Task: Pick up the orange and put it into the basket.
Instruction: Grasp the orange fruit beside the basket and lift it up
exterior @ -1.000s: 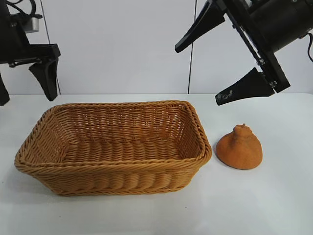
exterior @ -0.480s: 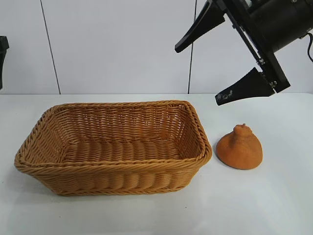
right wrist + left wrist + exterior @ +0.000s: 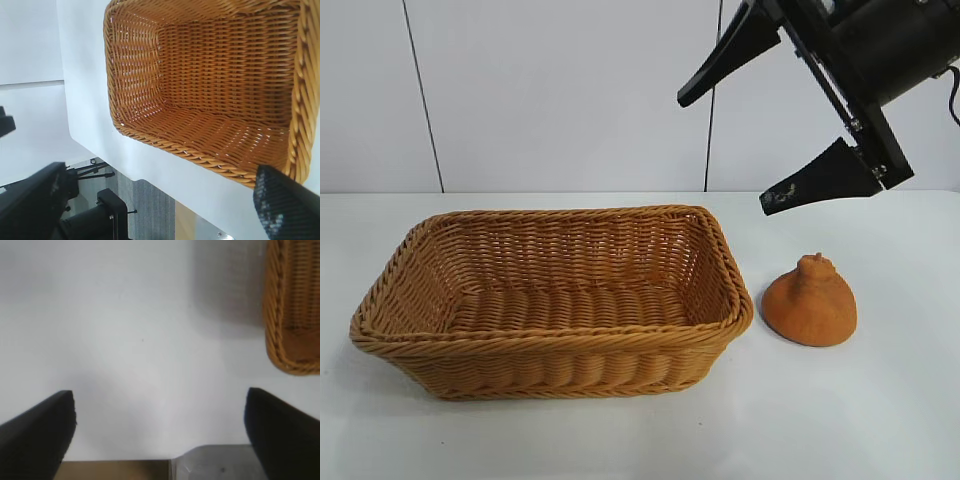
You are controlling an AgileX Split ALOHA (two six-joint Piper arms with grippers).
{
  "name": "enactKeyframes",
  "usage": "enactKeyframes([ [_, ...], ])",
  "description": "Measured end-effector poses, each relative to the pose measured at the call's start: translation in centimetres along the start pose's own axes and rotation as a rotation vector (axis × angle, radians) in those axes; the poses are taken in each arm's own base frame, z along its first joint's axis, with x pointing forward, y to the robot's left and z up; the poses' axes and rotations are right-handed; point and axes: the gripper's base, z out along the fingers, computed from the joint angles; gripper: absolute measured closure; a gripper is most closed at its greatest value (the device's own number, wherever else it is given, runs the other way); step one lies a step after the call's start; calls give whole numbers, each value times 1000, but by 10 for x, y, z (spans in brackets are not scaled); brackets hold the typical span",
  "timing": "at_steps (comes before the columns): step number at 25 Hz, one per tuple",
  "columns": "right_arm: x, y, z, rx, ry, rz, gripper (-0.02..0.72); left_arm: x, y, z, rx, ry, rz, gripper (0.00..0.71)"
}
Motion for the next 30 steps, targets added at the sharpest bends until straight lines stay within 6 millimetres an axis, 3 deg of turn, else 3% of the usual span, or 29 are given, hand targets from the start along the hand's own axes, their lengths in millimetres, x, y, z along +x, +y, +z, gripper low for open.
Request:
enactKeyframes([
  [8, 1, 0, 0, -2, 7, 0, 10, 96, 0, -28, 7, -164, -4, 64],
  [14, 2, 1, 0, -6, 17, 0, 10, 166, -3, -28, 48, -331, -8, 65],
  [18, 2, 1, 0, -6, 18, 0, 10, 201, -3, -18, 53, -443, -4, 65],
  [23, 2, 0, 0, -4, 18, -2, 10, 216, -2, -22, 40, -606, 1, 65],
  [30, 1, 0, 0, 1, 12, -3, 10, 214, -2, -22, 40, -655, 0, 65],
])
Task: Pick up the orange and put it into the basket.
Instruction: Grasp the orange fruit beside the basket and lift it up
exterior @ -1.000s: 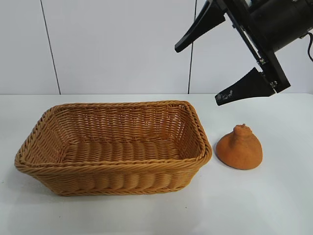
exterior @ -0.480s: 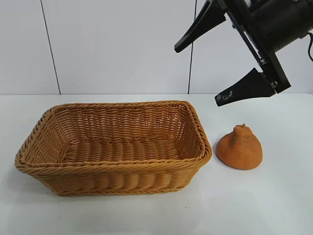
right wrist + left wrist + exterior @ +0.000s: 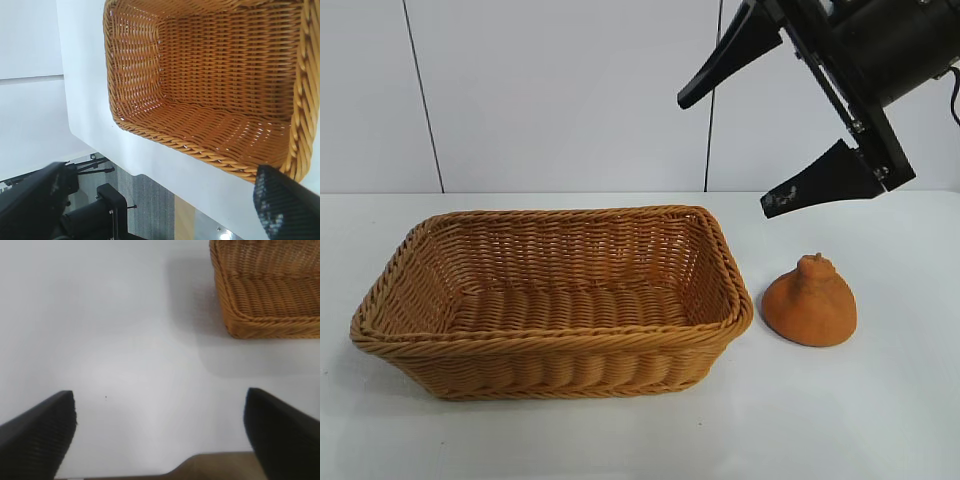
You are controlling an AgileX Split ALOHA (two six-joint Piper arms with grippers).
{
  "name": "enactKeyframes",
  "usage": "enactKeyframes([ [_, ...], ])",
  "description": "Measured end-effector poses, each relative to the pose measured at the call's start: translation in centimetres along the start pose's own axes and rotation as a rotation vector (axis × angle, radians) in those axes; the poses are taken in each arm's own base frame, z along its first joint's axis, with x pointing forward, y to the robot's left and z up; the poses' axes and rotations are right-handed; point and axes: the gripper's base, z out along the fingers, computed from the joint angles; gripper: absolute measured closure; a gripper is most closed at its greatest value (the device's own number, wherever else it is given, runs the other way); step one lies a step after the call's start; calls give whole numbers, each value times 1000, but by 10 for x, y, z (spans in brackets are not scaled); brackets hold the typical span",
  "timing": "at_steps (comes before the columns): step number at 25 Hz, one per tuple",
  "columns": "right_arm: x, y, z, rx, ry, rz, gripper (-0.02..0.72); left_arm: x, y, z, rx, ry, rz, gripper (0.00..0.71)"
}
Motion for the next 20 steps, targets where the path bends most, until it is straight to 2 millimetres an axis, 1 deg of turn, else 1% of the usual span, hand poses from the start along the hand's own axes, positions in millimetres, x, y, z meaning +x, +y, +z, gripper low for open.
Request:
enactKeyframes([
  [5, -1, -1, 0, 7, -10, -2, 10, 0, 0, 3, 0, -8, -1, 65],
  [11, -2, -4, -2, 68, -1, -33, 10, 0, 0, 2, 0, -15, 0, 65],
  [16, -18, 5, -19, 178, -43, -81, 10, 9, 0, -11, 3, -115, 4, 65],
  [20, -28, 6, -33, 327, -80, -95, 10, 10, 0, -12, 3, -124, 5, 65],
])
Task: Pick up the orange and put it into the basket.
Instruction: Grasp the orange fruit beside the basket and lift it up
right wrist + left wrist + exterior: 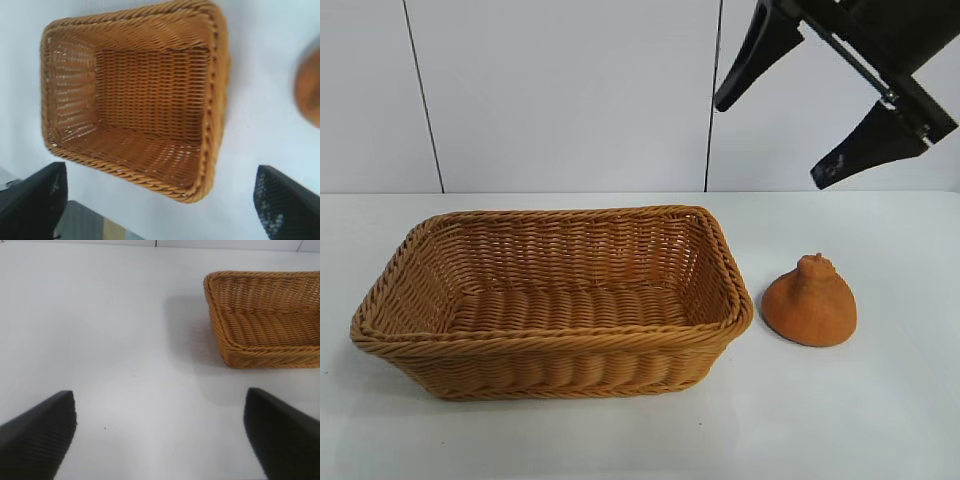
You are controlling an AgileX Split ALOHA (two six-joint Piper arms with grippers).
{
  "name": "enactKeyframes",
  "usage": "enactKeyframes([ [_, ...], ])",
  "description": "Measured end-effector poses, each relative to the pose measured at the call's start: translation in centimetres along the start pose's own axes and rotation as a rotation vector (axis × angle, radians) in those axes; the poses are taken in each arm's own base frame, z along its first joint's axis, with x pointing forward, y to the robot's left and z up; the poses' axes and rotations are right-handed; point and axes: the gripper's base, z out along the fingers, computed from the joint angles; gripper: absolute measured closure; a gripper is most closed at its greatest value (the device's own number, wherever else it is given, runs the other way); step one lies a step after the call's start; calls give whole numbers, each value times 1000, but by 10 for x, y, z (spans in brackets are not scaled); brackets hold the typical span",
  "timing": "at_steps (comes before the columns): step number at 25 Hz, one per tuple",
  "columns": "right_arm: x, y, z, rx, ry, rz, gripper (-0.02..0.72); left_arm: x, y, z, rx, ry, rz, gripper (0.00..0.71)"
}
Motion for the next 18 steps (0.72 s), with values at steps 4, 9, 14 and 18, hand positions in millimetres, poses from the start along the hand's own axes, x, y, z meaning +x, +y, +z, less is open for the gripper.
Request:
enactKeyframes([
  [4, -10, -15, -7, 123, 7, 14, 10, 0, 0, 0, 0, 0, 0, 65],
  [9, -24, -45, 9, 196, 36, 70, 10, 0, 0, 0, 0, 0, 0, 65],
  [14, -41, -64, 46, 211, 85, 96, 10, 0, 0, 0, 0, -1, 0, 65],
  [18, -48, -79, 77, 219, 142, 119, 10, 0, 0, 0, 0, -1, 0, 65],
])
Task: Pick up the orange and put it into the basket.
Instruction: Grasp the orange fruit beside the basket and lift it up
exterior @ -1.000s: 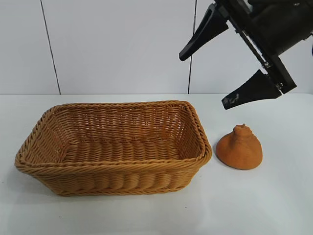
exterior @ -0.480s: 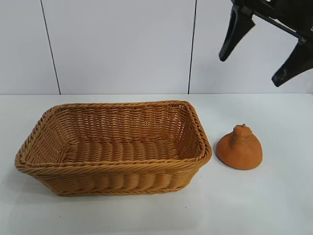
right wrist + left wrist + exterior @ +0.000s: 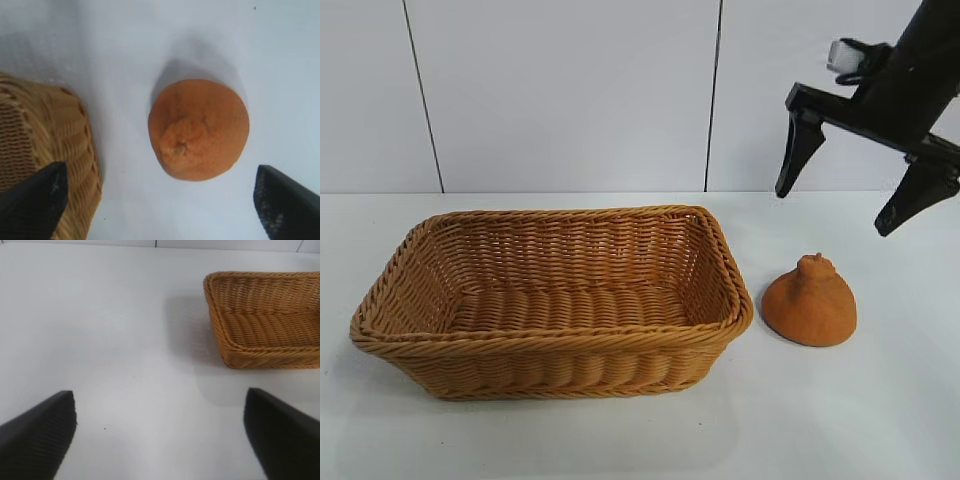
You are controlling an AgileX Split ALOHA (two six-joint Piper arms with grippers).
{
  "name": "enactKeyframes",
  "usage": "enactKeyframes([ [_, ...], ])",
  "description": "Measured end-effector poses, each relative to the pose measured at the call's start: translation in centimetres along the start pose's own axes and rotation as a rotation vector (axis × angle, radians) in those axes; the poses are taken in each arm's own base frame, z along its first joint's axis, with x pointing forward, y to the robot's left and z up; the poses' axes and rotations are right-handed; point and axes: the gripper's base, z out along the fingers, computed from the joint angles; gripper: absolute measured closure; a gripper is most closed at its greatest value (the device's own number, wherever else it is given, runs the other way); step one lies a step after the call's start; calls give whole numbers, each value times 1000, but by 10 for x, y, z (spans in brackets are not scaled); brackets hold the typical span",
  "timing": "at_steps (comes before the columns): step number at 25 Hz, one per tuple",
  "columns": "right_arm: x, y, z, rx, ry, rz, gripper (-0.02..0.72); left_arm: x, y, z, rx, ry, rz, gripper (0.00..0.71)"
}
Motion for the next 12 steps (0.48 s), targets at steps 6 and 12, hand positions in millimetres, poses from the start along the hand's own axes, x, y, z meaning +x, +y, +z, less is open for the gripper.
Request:
enactKeyframes([
  [6, -1, -12, 42, 22, 110, 24, 10, 0, 0, 0, 0, 0, 0, 65],
  [12, -2, -19, 65, 36, 141, 43, 10, 0, 0, 0, 0, 0, 0, 65],
])
